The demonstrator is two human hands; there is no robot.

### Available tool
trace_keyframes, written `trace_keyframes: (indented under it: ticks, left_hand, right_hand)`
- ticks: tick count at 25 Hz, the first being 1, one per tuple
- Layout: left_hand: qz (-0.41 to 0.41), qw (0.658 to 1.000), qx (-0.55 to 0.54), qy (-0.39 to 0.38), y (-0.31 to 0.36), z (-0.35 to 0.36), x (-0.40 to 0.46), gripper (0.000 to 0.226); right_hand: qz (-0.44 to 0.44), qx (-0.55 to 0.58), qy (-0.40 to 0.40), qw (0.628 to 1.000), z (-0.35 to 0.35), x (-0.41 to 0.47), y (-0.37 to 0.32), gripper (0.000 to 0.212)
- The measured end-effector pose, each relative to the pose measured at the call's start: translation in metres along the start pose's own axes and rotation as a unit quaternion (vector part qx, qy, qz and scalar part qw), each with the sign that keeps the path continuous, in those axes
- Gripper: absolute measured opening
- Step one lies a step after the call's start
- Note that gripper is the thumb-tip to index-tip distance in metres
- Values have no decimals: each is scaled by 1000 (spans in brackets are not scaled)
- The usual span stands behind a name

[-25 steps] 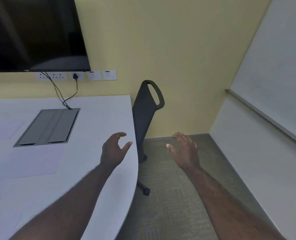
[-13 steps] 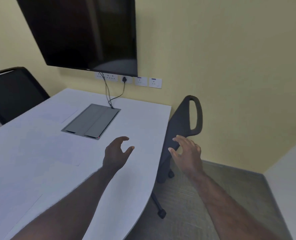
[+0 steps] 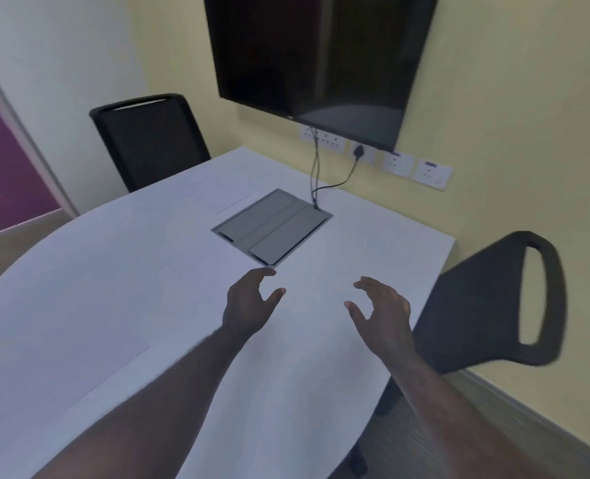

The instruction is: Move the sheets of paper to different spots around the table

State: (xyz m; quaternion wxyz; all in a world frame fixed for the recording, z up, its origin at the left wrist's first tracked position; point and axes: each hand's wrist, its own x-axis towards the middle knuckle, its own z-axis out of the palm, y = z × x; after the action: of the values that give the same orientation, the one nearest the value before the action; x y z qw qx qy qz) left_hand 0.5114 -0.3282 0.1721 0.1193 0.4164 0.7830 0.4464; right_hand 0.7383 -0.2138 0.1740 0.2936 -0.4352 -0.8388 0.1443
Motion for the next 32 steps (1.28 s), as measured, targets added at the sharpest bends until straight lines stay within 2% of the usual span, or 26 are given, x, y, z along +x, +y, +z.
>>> trace_keyframes:
  ticks: [11,19,25,32]
  left_hand:
    - [-114,988,3,107,-58,-33,35,37]
    - [-193,963,11,187,-80,-3,72,35]
    - [-268,934,9,236,-107,25,97,34]
    - [-348,901,64,250,-164,37,120,44]
  right_hand:
    - [-95,54,-88,990,97,93,-46,33]
    - [-179,87,-143,969,164,168,-51,31]
    - [-195,98,-204,954,226,208,-35,34]
    - [-156,83,-263,949,299,234,-34,47]
